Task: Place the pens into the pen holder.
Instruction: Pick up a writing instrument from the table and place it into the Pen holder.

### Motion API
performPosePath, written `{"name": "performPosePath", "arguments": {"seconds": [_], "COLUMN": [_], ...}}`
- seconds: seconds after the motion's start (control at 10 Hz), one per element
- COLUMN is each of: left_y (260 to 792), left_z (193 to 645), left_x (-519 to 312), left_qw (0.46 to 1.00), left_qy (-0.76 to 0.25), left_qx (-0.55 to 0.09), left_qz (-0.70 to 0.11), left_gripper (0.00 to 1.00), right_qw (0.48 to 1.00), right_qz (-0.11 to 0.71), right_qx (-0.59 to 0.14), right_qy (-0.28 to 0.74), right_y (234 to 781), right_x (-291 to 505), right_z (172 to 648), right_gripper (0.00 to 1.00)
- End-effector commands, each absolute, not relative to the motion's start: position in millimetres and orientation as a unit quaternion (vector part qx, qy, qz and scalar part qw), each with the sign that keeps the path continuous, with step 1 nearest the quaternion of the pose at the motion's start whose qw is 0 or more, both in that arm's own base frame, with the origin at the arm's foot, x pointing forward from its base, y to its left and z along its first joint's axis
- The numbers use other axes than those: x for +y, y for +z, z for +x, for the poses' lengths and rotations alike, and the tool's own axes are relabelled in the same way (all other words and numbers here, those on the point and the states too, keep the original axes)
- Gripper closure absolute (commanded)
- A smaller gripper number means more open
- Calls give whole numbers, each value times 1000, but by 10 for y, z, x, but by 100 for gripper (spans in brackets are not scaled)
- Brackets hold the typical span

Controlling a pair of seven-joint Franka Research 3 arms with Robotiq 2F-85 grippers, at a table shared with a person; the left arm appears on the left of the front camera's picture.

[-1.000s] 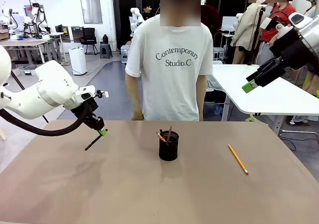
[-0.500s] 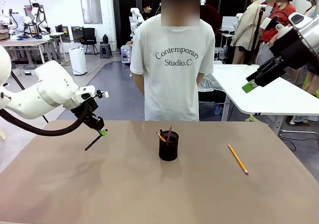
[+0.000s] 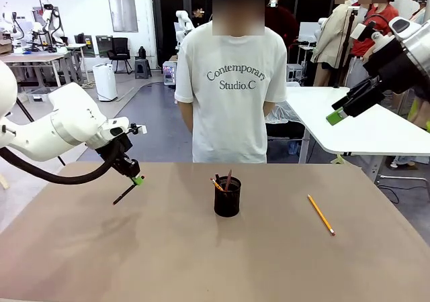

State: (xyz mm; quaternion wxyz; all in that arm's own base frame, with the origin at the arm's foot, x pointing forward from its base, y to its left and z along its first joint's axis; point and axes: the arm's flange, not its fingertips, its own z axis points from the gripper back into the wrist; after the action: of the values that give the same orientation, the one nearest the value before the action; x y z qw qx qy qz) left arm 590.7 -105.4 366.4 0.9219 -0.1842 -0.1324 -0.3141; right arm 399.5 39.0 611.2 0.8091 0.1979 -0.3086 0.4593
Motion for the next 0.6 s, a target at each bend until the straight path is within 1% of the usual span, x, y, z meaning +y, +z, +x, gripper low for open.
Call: {"name": "performPosePath", "arguments": {"seconds": [0.0,0.1,0.2,0.3,0.4,0.5], "left_y": [3652,3664,3711,3777,3840,3931], "left_z": [5924,5907,5867,5863,5881,5855], "left_x": [-1040,-1054,-1111,-1156,-1203,-1209], "left_qw": [927,922,893,853,813,772], "left_qy": [-310,-314,-335,-348,-360,-380], "left_qx": [-126,-132,-137,-163,-205,-257], "left_qz": [-171,-184,-267,-352,-410,-440], "left_gripper": [100,100,100,100,100,100], "right_qw": [803,803,803,803,803,803], "right_qz": [206,206,206,206,206,206], "right_qx": [-314,-314,-314,-314,-314,-314], "right_qy": [463,463,463,463,463,463], "right_y": [6122,6122,6122,6122,6122,6122], "right_x": [390,390,390,390,390,390], "right_z": [4002,4002,4002,4002,4002,4002], "right_gripper": [0,0,0,0,0,0]}}
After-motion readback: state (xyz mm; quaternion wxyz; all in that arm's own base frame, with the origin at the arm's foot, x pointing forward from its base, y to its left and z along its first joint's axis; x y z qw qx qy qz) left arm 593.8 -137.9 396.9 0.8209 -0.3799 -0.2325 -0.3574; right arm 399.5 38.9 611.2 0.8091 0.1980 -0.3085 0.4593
